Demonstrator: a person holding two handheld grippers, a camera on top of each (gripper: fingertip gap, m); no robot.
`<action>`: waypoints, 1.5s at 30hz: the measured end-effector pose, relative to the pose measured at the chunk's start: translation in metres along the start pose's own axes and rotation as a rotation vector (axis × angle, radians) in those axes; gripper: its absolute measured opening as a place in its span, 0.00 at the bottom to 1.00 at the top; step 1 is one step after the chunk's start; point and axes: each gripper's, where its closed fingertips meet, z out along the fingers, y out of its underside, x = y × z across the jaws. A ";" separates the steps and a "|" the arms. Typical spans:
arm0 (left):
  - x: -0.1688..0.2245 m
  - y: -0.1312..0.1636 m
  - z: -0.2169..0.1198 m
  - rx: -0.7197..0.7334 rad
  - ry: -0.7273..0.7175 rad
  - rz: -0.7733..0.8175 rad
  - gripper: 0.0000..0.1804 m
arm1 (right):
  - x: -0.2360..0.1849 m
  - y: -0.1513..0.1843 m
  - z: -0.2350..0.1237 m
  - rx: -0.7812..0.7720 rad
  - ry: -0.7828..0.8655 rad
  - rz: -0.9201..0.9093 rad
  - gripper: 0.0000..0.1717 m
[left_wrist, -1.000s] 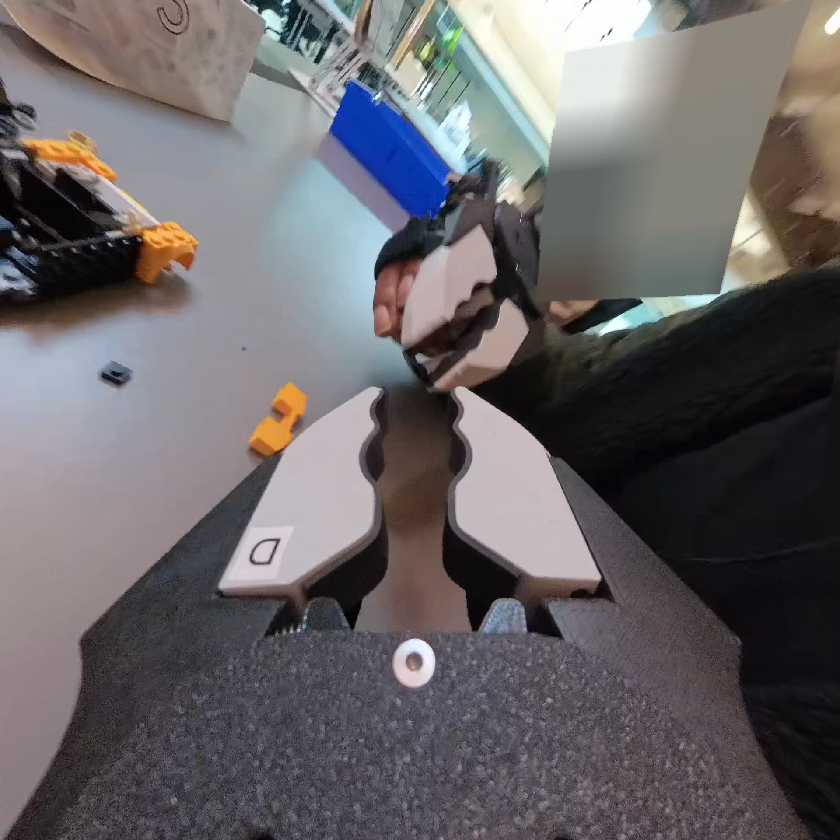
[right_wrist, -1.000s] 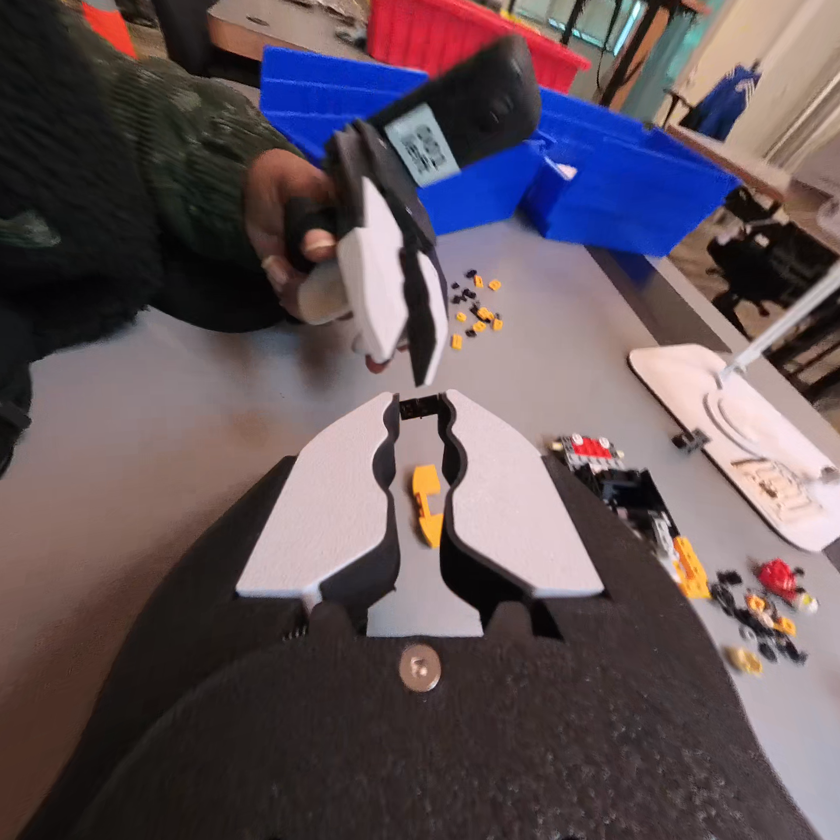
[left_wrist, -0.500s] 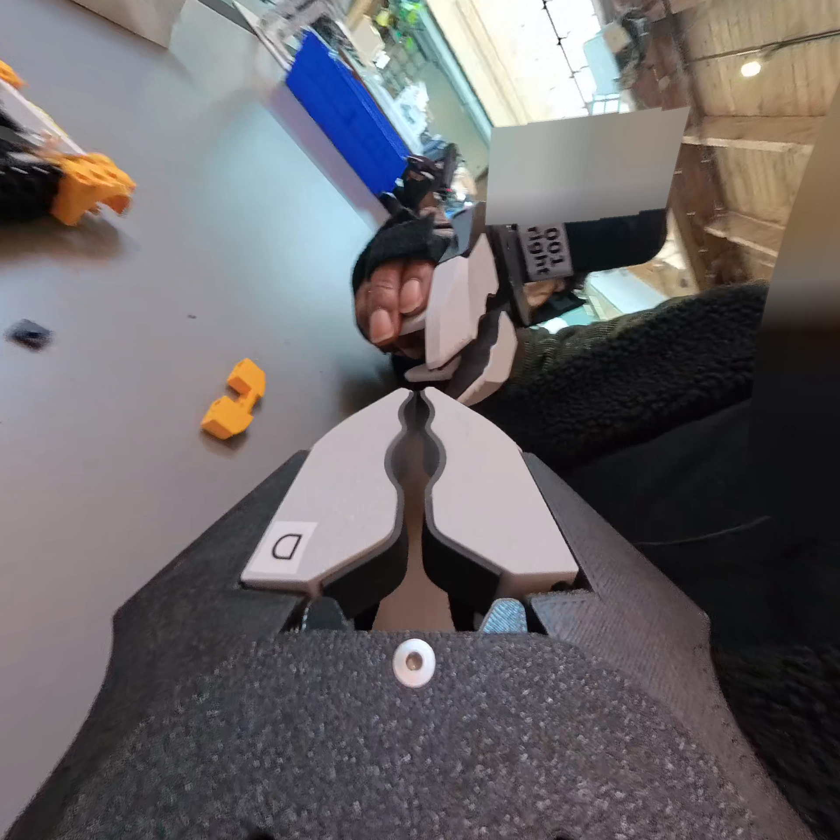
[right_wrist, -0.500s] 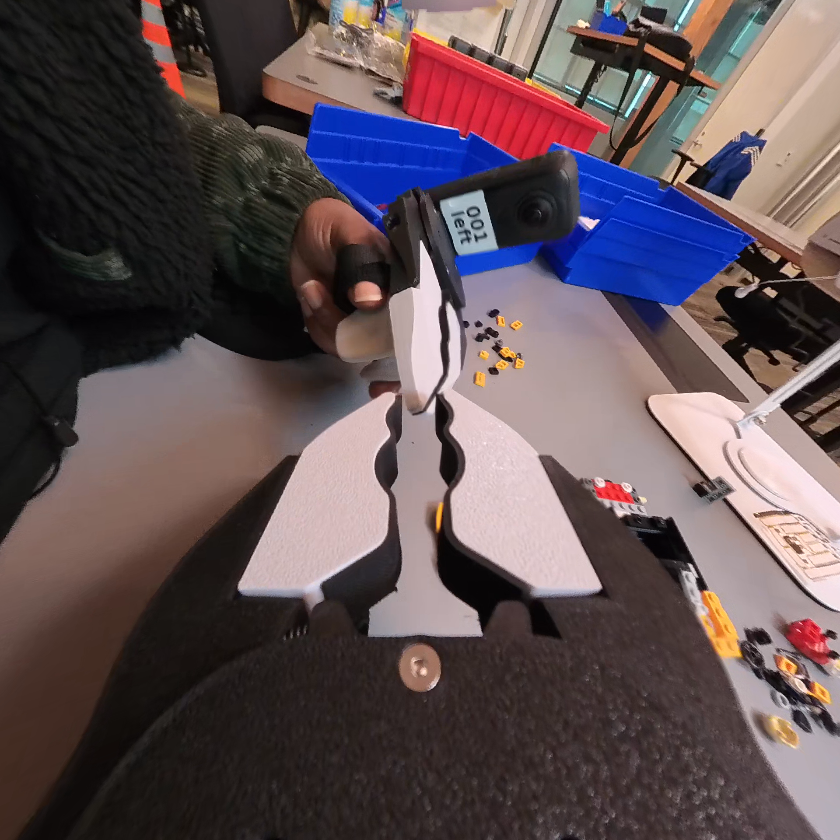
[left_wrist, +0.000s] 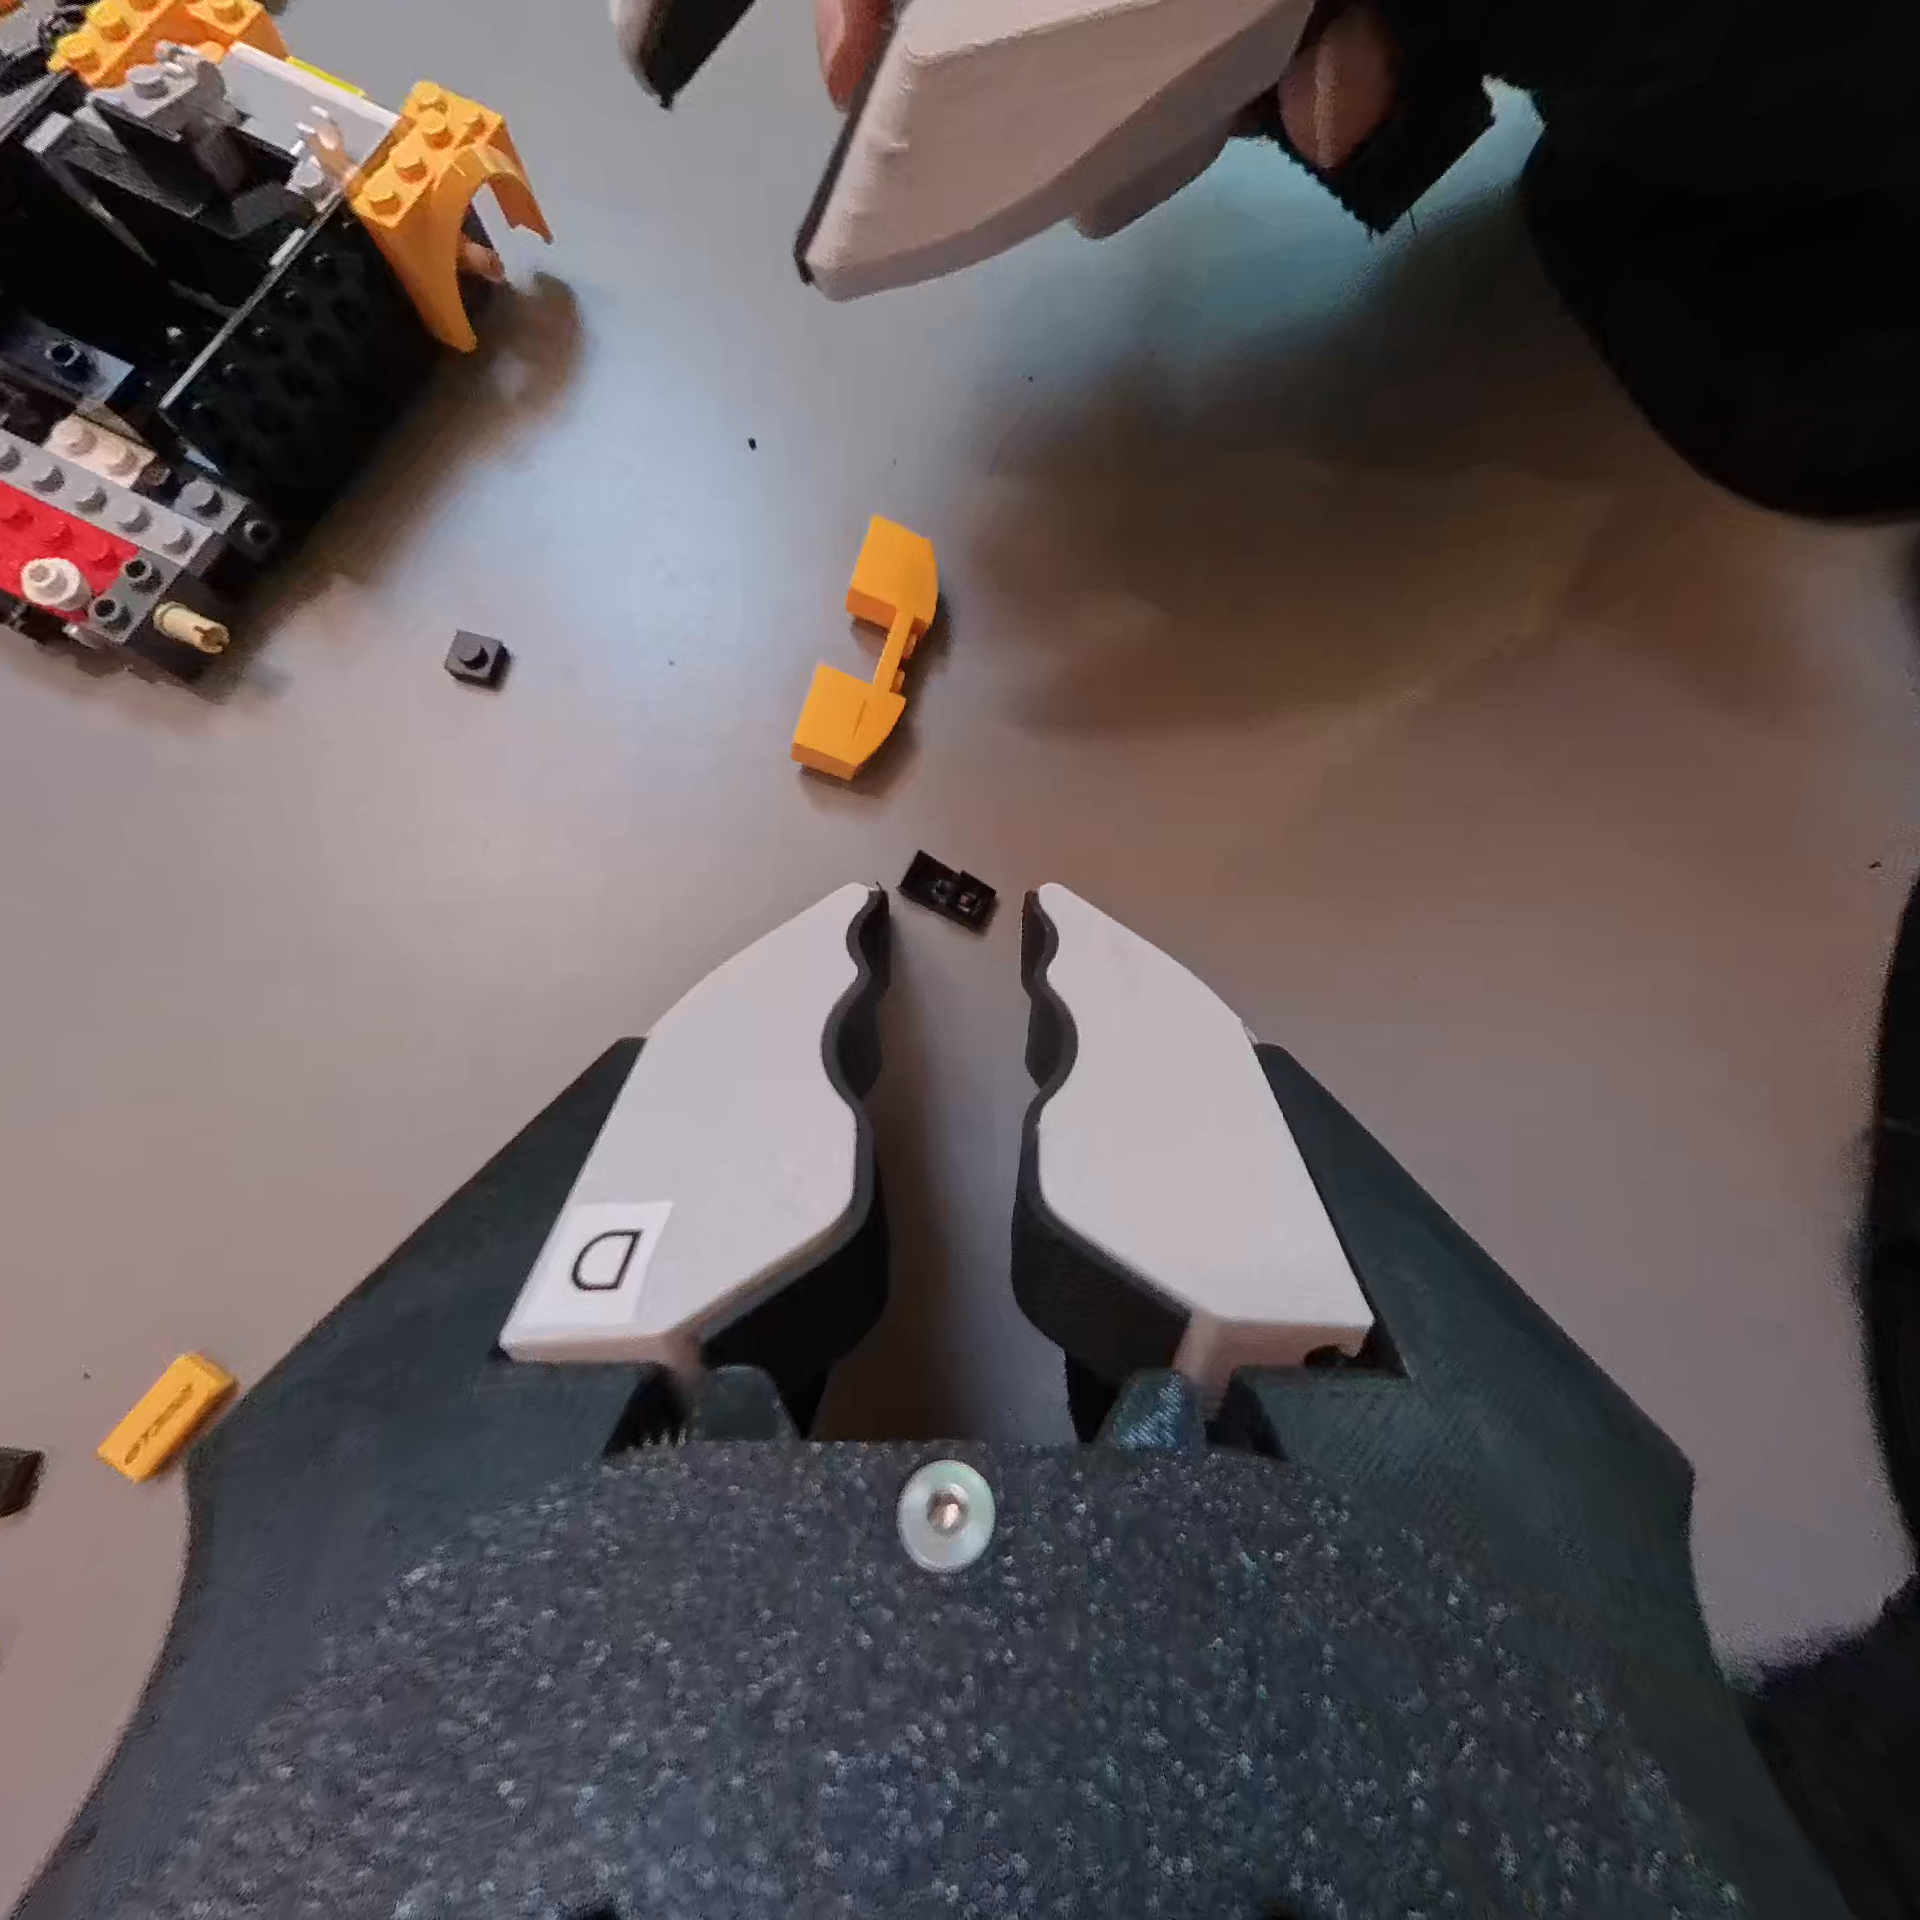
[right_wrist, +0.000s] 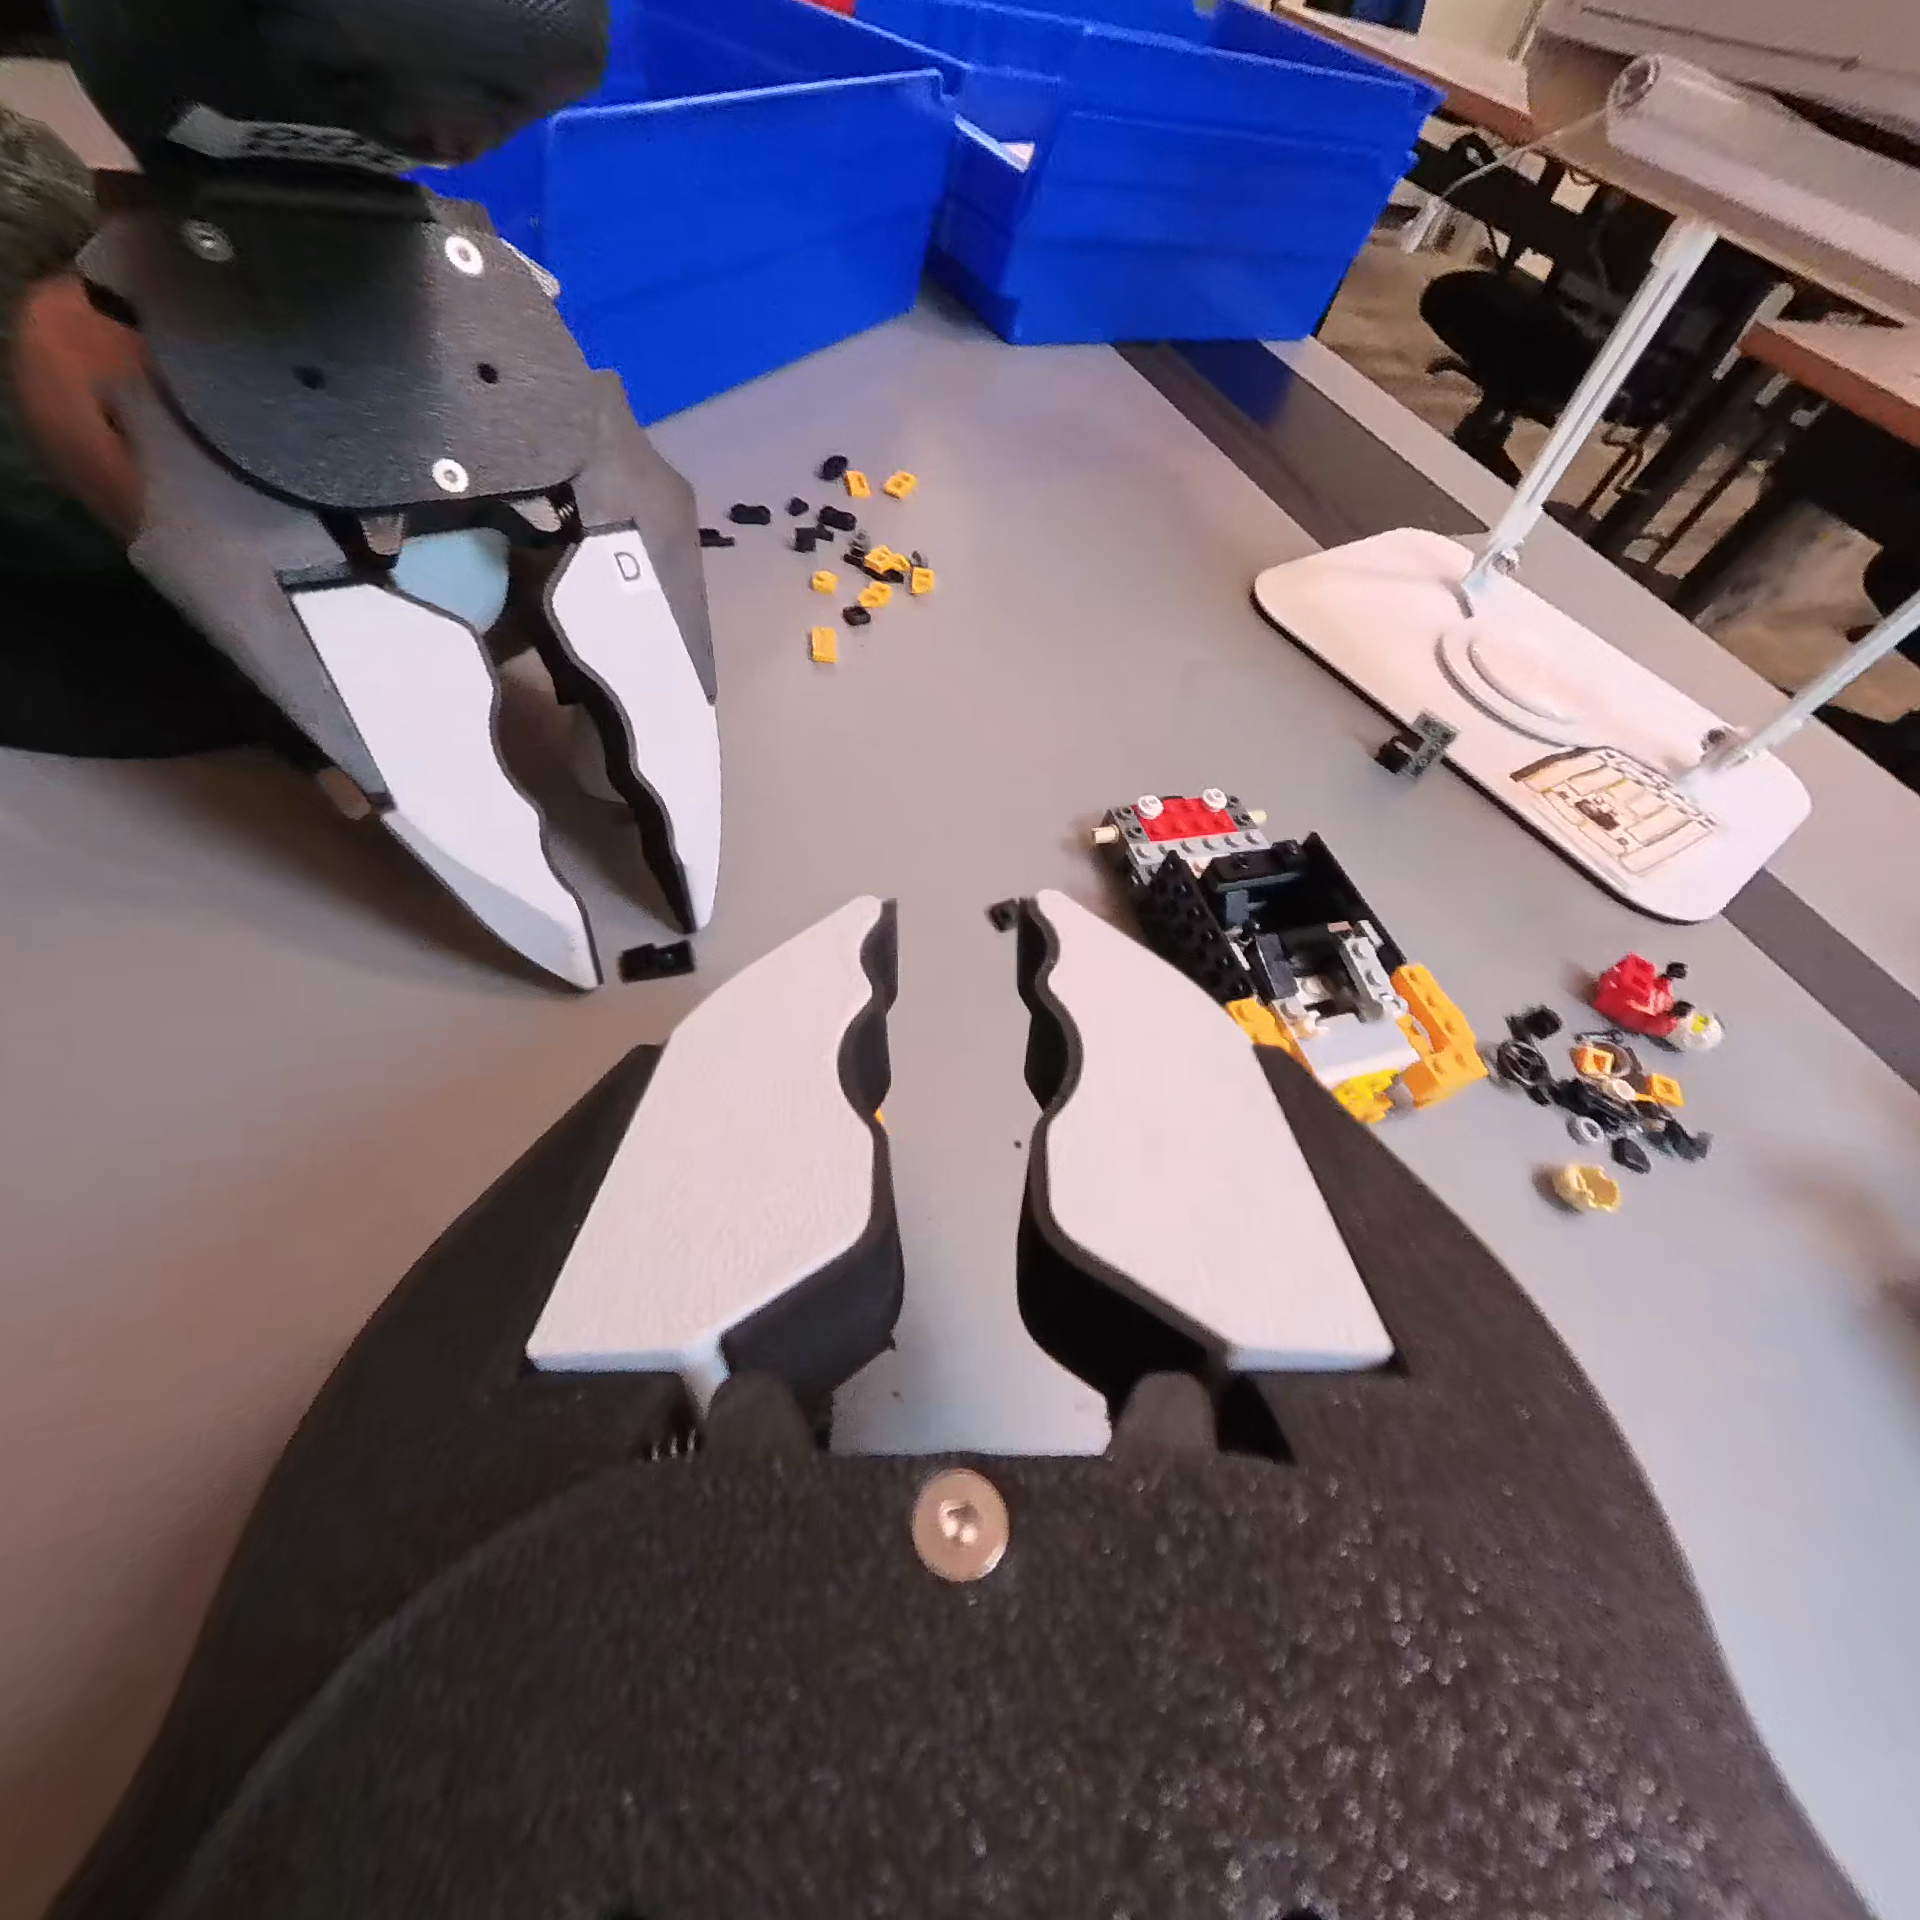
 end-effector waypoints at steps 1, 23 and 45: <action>0.000 -0.001 0.001 -0.004 -0.009 0.007 0.13 | 0.001 0.000 0.000 -0.003 0.008 0.003 0.13; -0.108 0.015 -0.081 0.064 -0.477 -0.108 0.01 | -0.008 0.027 0.011 -0.136 -0.030 -0.010 0.14; -0.143 0.049 -0.105 -0.005 -0.655 -0.219 0.18 | -0.010 0.032 0.012 -0.152 -0.048 0.005 0.16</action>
